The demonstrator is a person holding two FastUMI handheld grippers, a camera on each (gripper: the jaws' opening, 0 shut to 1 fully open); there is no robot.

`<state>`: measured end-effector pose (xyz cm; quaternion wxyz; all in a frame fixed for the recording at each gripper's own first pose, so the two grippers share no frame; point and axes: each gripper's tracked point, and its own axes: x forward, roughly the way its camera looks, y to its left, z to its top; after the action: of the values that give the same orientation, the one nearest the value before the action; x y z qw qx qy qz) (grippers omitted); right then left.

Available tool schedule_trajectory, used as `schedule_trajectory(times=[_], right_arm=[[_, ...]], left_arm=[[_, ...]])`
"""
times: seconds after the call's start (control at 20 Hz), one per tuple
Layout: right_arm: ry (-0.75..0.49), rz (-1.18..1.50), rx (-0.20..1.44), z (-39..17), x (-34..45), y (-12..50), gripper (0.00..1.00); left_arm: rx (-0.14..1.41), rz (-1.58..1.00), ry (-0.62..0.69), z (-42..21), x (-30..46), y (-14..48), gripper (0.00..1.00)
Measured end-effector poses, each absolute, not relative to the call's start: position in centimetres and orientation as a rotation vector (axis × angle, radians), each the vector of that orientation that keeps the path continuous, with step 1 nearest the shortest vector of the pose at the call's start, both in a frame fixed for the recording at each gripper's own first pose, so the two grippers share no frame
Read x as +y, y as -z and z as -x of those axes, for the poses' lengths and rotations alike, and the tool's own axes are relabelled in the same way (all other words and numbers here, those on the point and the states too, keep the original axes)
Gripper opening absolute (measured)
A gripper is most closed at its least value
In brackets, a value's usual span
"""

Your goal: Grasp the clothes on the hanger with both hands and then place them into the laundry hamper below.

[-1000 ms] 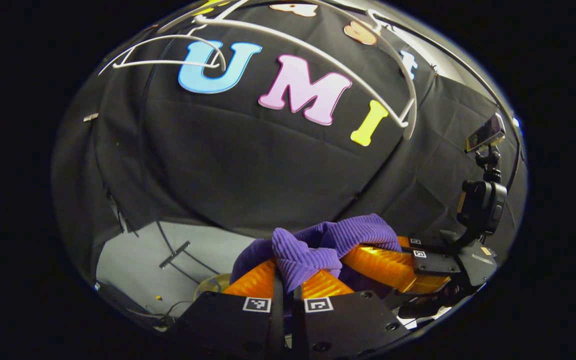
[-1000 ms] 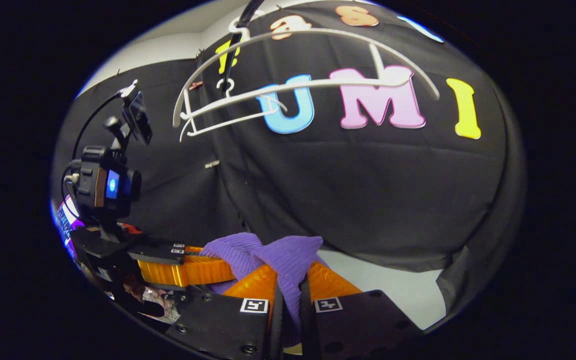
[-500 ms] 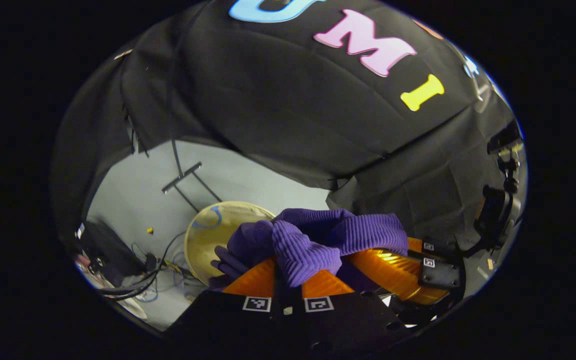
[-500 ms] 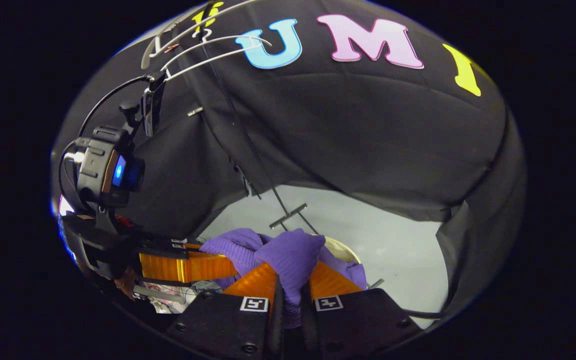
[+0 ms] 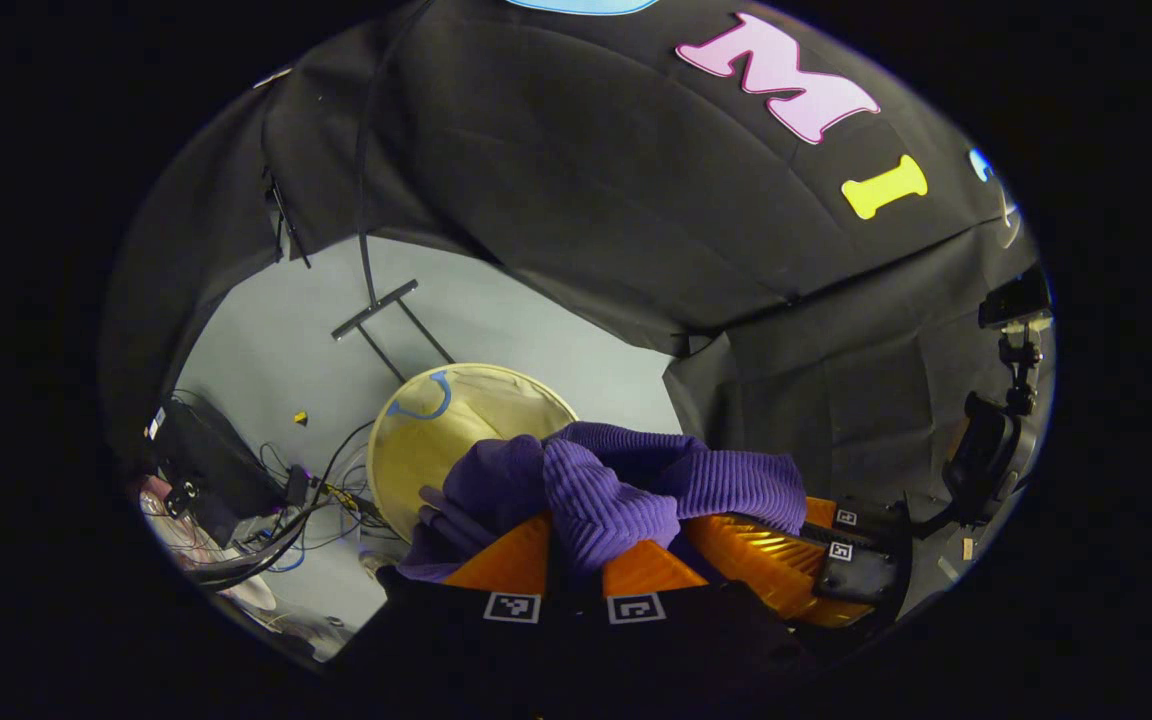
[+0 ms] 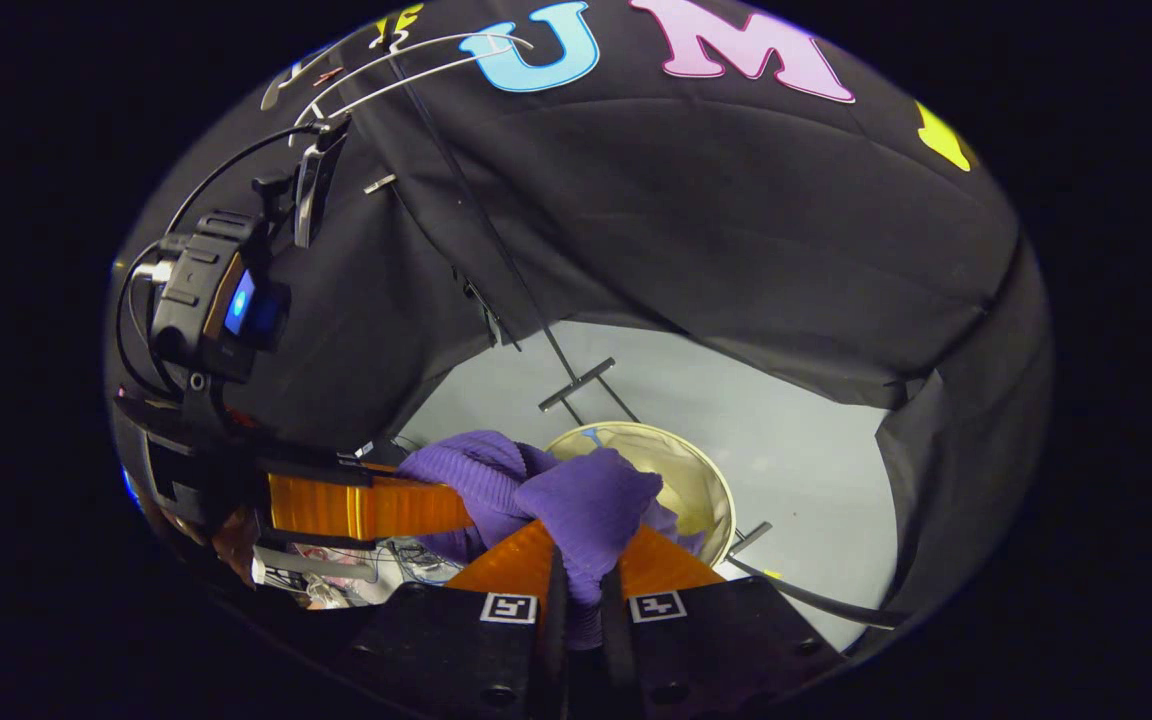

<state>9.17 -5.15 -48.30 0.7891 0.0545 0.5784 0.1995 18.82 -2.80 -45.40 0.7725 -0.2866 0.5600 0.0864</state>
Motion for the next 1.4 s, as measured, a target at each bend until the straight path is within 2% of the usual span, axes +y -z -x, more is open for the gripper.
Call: schedule_trajectory(times=[0.3,0.35,0.4,0.5,0.55,0.6,0.8,1.0,1.25,1.4], right_arm=[[-0.437,-0.104,1.250,-9.2,-4.8,48.4,0.19],[-0.441,-0.095,1.241,-9.6,-4.7,48.1,0.39],[-0.438,-0.063,1.225,-9.9,-5.0,48.3,0.59],[-0.429,0.009,1.193,-10.7,-6.4,48.3,0.99],[-0.419,0.007,1.193,-10.8,-6.9,48.5,0.94],[-0.411,-0.013,1.196,-10.8,-7.0,48.1,0.99],[-0.391,-0.022,1.194,-10.5,-7.1,47.8,0.99],[-0.396,-0.045,1.165,-10.6,-6.2,46.4,0.99],[-0.370,-0.108,1.039,-11.5,-4.6,41.7,0.99],[-0.355,-0.130,0.950,-11.8,-3.3,38.3,0.99]], left_arm=[[1.219,0.588,-0.186,-18.9,-2.6,45.4,0.14],[1.229,0.567,-0.204,-18.5,-2.3,45.7,0.17],[1.237,0.552,-0.220,-18.1,-2.1,45.5,0.27],[1.205,0.531,-0.258,-18.7,-1.2,46.3,0.75],[1.186,0.538,-0.267,-19.2,-0.7,46.1,0.99],[1.175,0.546,-0.267,-19.1,-0.3,45.1,0.95],[1.133,0.548,-0.282,-19.2,0.8,44.1,0.96],[1.061,0.551,-0.241,-19.9,0.9,42.3,0.96],[0.863,0.601,-0.173,-20.6,0.9,35.9,0.95],[0.800,0.550,-0.156,-19.2,2.1,33.3,0.95]])
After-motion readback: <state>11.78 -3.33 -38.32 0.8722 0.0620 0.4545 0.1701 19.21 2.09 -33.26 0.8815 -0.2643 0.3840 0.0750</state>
